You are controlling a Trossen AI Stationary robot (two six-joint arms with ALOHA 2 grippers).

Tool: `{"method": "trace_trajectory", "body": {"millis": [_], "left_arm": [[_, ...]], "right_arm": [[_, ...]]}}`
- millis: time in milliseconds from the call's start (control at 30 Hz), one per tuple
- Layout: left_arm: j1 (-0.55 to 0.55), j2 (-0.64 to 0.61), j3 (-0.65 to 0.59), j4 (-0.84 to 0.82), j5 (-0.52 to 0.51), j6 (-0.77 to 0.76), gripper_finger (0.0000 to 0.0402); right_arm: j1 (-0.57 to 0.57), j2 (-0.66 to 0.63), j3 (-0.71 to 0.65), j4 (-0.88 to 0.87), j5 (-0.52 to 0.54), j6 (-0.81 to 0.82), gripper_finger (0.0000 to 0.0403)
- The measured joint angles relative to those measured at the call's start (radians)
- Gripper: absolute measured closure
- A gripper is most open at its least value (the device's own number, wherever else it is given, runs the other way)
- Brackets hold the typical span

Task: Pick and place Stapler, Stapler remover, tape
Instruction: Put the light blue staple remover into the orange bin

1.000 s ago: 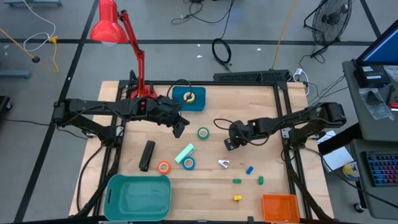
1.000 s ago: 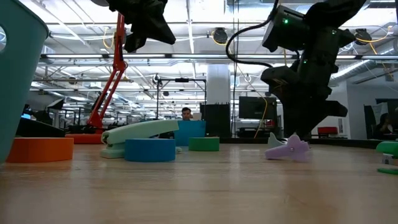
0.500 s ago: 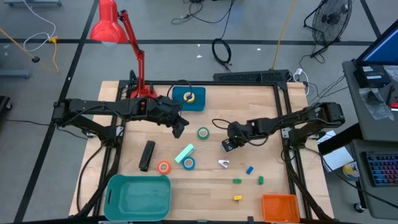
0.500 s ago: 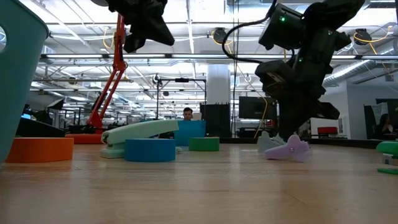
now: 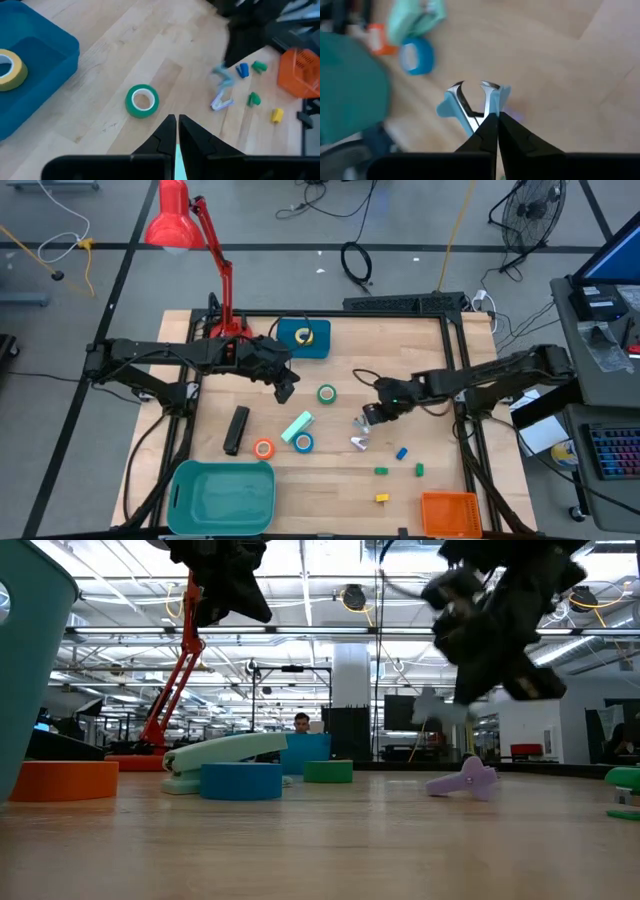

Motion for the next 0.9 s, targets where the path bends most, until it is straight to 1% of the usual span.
{"method": "trace_trajectory", "body": {"millis": [100,200,267,367,433,533,667,733,833,900], "left_arm": [[0.006,0.000,0.000,-0.027,0.011,0.036,0.0380],[0.019,0.000,0.000,-0.061,0.073,0.059,0.0380],[0.028,0.000,0.000,-0.084,0.119,0.073,0.0380],[0.026,0.000,0.000,-0.134,0.128,0.132,0.0380],[0.021,0.000,0.000,-0.161,0.122,0.156,0.0380],[0.014,0.000,0.000,-0.184,0.116,0.156,0.0380],[0.004,0.000,0.000,-0.200,0.113,0.167,0.0380],[0.004,0.000,0.000,-0.207,0.110,0.169,0.0380],[0.004,0.000,0.000,-0.205,0.106,0.153,0.0380],[0.004,0.000,0.000,-0.202,0.106,0.154,0.0380]], "right_arm": [[0.070,-0.082,0.000,-0.001,0.000,0.088,0.0402],[0.183,-0.150,0.001,-0.015,0.006,0.248,0.0402],[0.281,-0.179,0.002,-0.034,0.042,0.366,0.0402],[0.415,-0.192,0.023,-0.156,0.064,0.506,0.0402],[0.487,-0.191,0.057,-0.271,0.048,0.580,0.0402],[0.583,-0.184,0.139,-0.403,0.051,0.617,0.0403],[0.691,-0.149,0.271,-0.590,0.047,0.593,0.0403],[0.743,-0.122,0.331,-0.621,0.034,0.565,0.0403],[0.819,-0.068,0.379,-0.614,0.019,0.529,0.0403],[0.857,-0.022,0.389,-0.597,-0.031,0.534,0.0403]]}}
